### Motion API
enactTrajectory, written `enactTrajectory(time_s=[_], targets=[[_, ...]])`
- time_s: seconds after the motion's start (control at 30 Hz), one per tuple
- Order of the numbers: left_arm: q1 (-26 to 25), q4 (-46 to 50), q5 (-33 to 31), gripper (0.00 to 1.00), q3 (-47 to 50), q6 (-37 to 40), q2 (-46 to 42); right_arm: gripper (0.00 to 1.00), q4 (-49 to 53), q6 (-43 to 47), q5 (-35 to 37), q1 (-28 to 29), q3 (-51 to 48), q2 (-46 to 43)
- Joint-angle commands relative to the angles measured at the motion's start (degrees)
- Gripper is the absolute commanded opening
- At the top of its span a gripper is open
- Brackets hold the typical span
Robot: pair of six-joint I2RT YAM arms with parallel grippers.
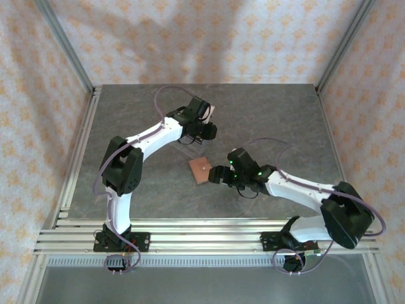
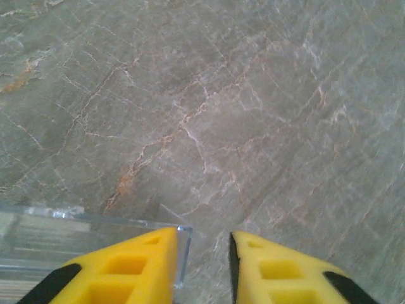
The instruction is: Put the credit cards into the card holder
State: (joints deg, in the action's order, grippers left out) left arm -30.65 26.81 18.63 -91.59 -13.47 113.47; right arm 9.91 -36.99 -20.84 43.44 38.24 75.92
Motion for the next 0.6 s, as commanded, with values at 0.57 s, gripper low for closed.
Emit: enactTrajectory(time_s=[0.57], targets=[[14.38, 0.42, -9.90, 0.55, 25.07, -9.44, -29.72, 0.92, -1.80, 11.01, 9.18, 7.26, 8.58, 11.62]])
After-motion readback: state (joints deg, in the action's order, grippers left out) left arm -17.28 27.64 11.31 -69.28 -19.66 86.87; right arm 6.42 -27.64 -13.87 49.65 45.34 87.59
